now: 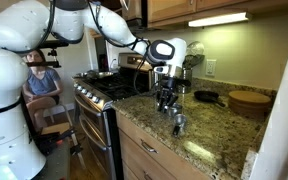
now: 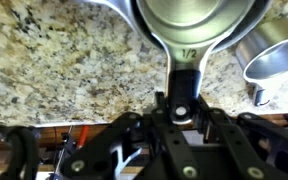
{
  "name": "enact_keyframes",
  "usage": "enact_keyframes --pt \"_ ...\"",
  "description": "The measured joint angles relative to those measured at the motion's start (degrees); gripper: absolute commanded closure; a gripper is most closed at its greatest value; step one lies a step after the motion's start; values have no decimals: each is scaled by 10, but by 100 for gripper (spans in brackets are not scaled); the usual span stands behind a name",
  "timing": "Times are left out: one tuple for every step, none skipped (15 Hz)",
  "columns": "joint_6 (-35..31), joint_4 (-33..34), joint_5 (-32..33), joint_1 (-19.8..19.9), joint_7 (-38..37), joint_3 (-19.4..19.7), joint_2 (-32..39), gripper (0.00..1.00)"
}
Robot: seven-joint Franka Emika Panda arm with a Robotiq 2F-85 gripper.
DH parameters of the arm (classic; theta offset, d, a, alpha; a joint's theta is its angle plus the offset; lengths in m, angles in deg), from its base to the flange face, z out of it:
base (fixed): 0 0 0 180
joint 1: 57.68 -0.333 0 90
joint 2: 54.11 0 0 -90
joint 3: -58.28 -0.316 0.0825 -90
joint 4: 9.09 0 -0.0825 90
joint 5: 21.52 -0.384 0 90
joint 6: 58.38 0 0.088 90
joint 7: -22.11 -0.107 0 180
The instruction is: Unstack the silver measuring cups
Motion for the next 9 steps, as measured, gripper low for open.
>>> enact_keyframes --pt "0 0 0 0 0 0 0 88" --pt "0 0 0 0 0 0 0 88" --pt "0 0 0 0 0 0 0 88" --pt "0 0 0 0 0 1 0 88" --pt "0 0 0 -1 0 2 0 88" --pt "0 0 0 -2 0 5 0 88" --pt "0 0 0 -4 0 8 0 88" --pt "0 0 0 -7 0 11 0 88" --pt "0 0 0 -10 0 14 0 88"
